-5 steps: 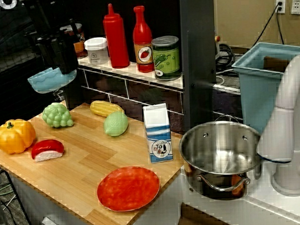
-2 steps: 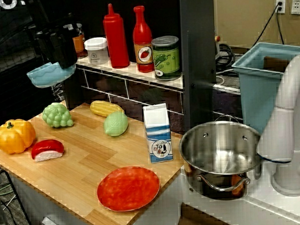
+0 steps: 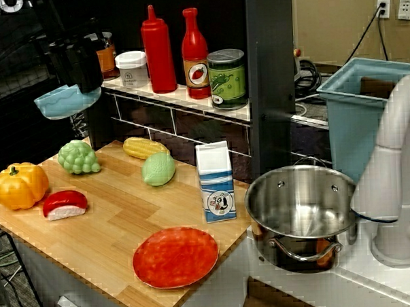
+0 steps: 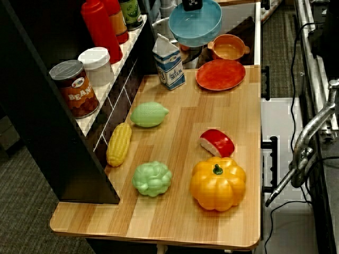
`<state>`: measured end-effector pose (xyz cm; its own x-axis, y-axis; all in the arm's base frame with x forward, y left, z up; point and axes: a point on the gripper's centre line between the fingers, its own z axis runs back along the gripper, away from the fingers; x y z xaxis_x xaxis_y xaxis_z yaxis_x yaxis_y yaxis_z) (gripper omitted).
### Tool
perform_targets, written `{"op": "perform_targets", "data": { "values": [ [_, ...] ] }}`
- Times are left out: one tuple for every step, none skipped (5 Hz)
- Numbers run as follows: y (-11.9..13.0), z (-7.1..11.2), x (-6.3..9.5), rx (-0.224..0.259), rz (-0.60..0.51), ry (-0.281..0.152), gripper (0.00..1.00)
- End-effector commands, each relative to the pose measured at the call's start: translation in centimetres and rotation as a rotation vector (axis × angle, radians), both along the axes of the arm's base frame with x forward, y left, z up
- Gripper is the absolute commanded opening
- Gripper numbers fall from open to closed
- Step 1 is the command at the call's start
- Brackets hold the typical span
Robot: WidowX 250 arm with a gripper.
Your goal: Lift bowl
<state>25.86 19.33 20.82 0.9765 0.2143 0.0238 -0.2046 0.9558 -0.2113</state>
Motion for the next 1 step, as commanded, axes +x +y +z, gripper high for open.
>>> {"op": "perform_targets", "data": {
  "values": [
    [0.75,1.80,-0.28,0.026,0.004,-0.042,0.00]
  ]
}}
